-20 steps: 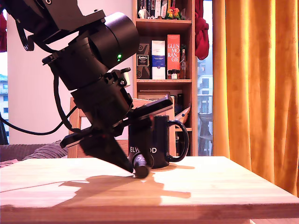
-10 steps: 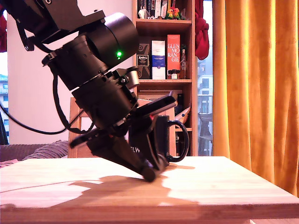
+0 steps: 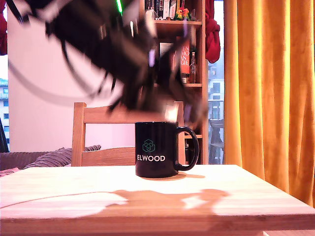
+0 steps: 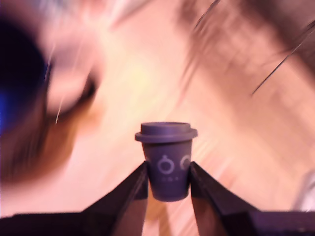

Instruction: Pick up the coffee capsules on the table and drop them inside the coffee cup

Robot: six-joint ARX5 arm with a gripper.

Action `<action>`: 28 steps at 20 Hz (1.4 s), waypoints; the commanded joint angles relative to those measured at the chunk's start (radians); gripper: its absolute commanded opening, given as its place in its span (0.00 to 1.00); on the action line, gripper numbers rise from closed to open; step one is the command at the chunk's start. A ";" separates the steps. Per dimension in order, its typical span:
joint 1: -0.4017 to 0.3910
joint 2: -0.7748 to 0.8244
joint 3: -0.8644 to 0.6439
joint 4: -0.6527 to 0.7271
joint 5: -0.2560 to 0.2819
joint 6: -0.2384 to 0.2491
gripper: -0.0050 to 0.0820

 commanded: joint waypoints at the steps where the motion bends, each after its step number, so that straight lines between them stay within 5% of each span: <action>1: 0.010 -0.008 0.004 0.048 -0.010 0.027 0.23; 7: 0.087 -0.012 0.004 0.142 -0.173 0.089 0.23; 10: 0.129 -0.010 0.004 0.162 -0.248 0.161 0.23; 19: 0.167 0.057 0.004 0.220 -0.256 0.212 0.23; 28: 0.164 0.088 0.004 0.196 -0.222 0.209 0.23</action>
